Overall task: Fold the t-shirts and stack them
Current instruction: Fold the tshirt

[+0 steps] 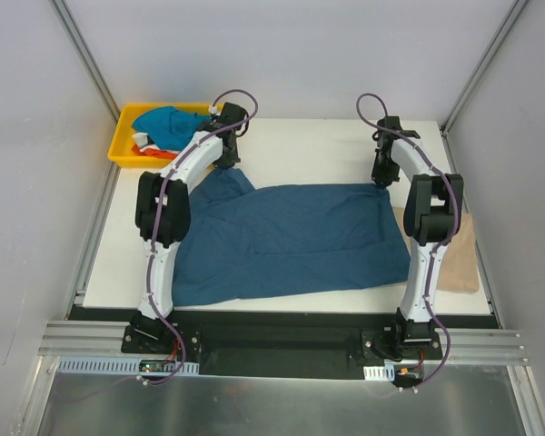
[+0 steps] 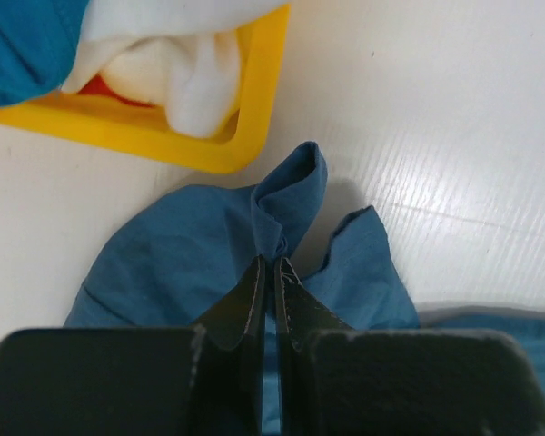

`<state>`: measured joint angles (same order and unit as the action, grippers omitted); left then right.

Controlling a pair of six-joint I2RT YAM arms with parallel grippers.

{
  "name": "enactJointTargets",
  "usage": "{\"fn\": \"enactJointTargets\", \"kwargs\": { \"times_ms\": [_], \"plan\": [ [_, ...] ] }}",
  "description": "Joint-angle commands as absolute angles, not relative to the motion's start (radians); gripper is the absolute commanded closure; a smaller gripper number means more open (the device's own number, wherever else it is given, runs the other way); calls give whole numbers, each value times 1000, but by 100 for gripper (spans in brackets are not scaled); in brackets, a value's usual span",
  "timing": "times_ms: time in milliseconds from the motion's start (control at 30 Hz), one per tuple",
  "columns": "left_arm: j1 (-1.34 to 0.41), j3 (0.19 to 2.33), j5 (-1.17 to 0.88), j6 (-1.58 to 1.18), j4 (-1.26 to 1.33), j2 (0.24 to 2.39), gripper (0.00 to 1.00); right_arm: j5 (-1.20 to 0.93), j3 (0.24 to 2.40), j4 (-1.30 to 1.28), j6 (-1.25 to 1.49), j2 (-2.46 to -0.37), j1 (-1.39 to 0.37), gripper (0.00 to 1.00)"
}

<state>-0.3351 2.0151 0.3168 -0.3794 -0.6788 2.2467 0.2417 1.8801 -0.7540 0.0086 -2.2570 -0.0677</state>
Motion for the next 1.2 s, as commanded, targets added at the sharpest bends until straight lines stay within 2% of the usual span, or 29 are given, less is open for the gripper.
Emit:
{"fn": "enactJointTargets", "kwargs": {
  "times_ms": [0,300,700,1167],
  "plan": [
    [-354,1935,347,-428,-701,2105,100,206,1800,-712,-14,-2071,-69,99],
    [-409,1689,443,-543,-713,1906,100,202,1597,-649,-29,-1878,-72,99],
    [-494,1447,520,-695,-816,1657,100,196,1477,-637,-37,-1732,-74,99],
    [-595,1292,558,-842,-951,1459,100,202,1373,-638,-44,-1595,-72,99]
  ]
}}
